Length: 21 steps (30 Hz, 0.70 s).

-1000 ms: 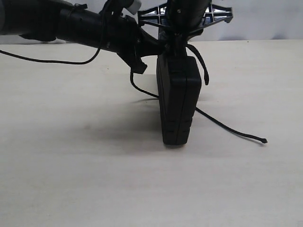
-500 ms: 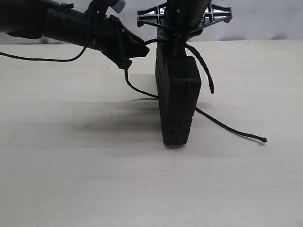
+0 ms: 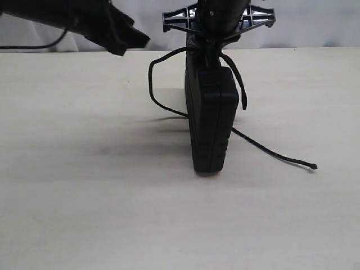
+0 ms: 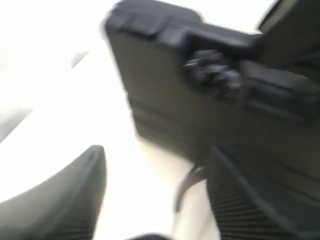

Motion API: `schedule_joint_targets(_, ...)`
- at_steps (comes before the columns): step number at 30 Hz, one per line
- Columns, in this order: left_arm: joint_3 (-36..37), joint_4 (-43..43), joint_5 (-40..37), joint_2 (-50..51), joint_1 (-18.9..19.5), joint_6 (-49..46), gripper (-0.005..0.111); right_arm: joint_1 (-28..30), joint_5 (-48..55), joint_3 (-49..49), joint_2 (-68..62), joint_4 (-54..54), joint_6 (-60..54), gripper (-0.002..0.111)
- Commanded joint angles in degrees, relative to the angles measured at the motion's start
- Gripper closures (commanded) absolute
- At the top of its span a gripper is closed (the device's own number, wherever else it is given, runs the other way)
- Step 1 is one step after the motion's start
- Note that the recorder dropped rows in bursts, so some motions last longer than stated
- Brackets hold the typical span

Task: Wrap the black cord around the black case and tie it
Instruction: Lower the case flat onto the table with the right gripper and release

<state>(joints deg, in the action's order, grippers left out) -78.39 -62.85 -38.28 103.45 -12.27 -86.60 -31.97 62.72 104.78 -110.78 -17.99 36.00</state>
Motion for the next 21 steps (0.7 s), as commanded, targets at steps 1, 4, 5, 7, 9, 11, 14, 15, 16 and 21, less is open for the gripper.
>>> schedule_joint_targets(1,0.0,6.1,1.2,-4.2,4.2,10.3,0.08,-0.2,-1.0,0.5,0.4,0.6,-0.3,0.104)
schedule_joint_targets(4,0.0,5.9,-0.3,-6.4,7.3,12.1,0.103,-0.2,-1.1,0.5,0.1,0.8,-1.0,0.104)
schedule_joint_targets(5,0.0,4.9,-0.5,-7.0,8.2,12.6,0.107,-0.2,-1.2,0.5,0.0,0.8,-1.0,0.104)
schedule_joint_targets(7,0.0,1.9,-1.0,-8.0,9.5,13.0,0.107,-0.2,-1.0,0.5,-0.5,1.7,-1.0,0.104)
schedule_joint_targets(9,0.0,-1.3,-1.9,-8.5,10.3,12.9,0.107,-0.2,-1.4,0.4,-1.2,3.4,-0.9,0.104)
schedule_joint_targets(11,0.0,-2.3,-2.4,-8.9,10.3,12.4,0.107,-0.2,-2.5,0.4,-1.9,6.0,-0.9,0.104)
schedule_joint_targets(14,0.0,-2.8,-3.0,-8.9,10.3,11.5,0.107,-0.7,-4.4,0.2,-2.5,9.7,-0.9,0.104)
schedule_joint_targets(15,0.0,-2.9,-3.0,-8.9,10.3,11.5,0.107,-1.3,-5.3,-0.1,-2.5,9.6,-0.9,0.104)
schedule_joint_targets(16,0.0,-2.9,-3.0,-8.9,10.3,11.5,0.107,-2.1,-6.5,-0.5,-2.5,9.4,-0.9,0.104)
schedule_joint_targets(21,0.0,-3.9,-3.2,-8.9,10.3,11.5,0.107,-5.6,-10.4,-2.8,-2.5,9.4,0.4,0.104)
